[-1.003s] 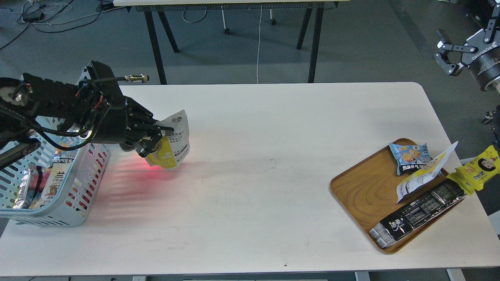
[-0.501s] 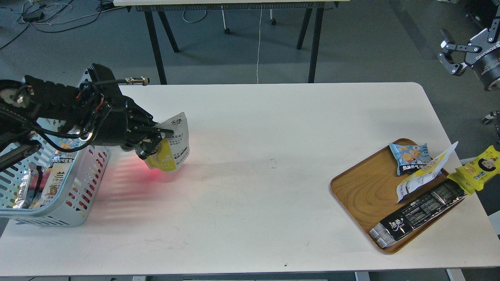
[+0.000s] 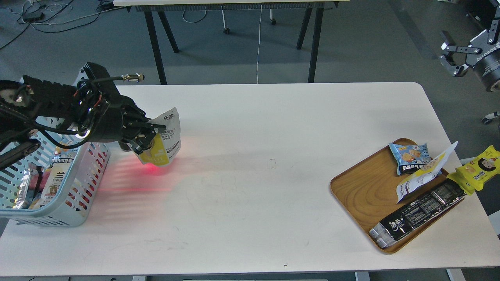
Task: Scan snack and place in basket
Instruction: 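Move the yellow bag over the blue basket and release it inside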
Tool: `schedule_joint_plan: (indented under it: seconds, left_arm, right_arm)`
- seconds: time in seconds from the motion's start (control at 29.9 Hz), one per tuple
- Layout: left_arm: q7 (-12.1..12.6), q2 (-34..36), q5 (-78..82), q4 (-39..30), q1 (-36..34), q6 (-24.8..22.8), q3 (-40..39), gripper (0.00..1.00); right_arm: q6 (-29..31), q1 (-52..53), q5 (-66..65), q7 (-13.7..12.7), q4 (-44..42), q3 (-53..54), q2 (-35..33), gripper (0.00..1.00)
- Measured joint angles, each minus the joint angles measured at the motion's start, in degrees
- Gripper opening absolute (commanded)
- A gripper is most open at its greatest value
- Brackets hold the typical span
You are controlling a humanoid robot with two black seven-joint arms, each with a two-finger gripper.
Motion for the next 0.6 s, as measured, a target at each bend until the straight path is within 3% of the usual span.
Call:
schedule_joint_plan:
  seconds: [0.3, 0.6]
  left_arm:
    - [-0.6, 2.2, 0.0, -2.8, -0.3, 0.0, -1.8, 0.0]
    - [-2.3, 13.8, -2.5, -8.9, -0.6, 0.0, -8.7, 0.0]
  right_arm:
    - [0.0, -0.1, 0.0, 0.0, 0.0, 1.5, 0.5, 1.0]
    - [0.0, -0.2, 0.0, 0.0, -0.3, 2.2, 1.1, 1.0]
